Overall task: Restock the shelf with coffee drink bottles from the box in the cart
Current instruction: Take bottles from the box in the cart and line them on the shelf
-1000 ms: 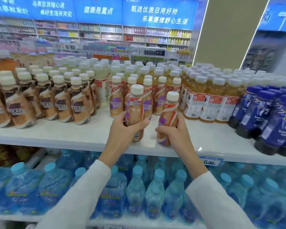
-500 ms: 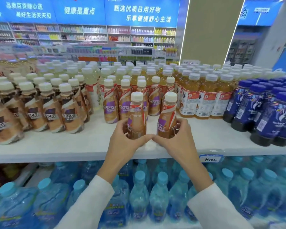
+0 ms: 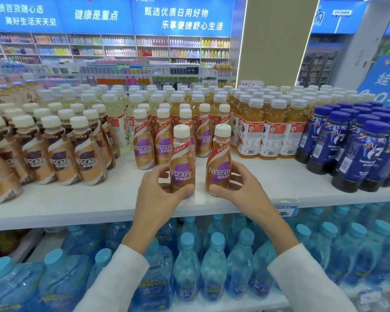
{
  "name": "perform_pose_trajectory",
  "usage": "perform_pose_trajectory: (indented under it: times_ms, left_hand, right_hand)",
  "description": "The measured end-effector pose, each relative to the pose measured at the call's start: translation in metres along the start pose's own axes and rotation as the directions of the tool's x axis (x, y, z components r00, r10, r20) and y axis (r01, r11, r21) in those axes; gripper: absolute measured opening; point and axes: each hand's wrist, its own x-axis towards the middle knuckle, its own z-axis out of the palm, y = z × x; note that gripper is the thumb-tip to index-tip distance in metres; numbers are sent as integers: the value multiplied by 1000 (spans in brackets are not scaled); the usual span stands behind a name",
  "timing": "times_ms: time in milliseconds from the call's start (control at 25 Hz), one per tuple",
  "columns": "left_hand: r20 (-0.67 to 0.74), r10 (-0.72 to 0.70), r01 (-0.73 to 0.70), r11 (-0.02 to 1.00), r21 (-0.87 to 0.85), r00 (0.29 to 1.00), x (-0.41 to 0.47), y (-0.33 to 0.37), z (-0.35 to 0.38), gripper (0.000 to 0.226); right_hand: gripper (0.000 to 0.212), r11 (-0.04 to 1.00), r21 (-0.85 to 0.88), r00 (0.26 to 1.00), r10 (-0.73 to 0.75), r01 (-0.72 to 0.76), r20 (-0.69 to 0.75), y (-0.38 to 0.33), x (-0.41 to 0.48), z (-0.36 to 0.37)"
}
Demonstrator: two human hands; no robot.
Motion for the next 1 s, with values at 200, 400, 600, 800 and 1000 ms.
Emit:
perform_pose_trajectory:
  times_ms: [200, 400, 600, 800, 1000]
  left_hand:
    - [-50, -3, 3, 1000, 1, 999, -4, 11, 18, 65]
    - [-105, 21, -13, 997, 80, 994, 16, 28, 61, 58]
    - [-208, 14, 24, 983, 180, 978, 46, 31, 98, 46]
    - [-291, -18, 59, 989, 133, 957, 60, 31, 119, 52]
    - [-315, -23, 68, 989, 132, 949, 65, 33, 123, 50]
  right_hand:
    - [66, 997, -69, 986, -55, 45, -160, 3, -3, 6]
    - [74, 990, -134, 987, 11, -32, -158, 7, 24, -23]
    - [71, 997, -75, 994, 23, -31, -108, 9, 65, -28]
    - [62, 998, -56, 991, 13, -21, -136, 16, 89, -22]
    - [66, 998, -51, 989, 12, -20, -144, 24, 99, -22]
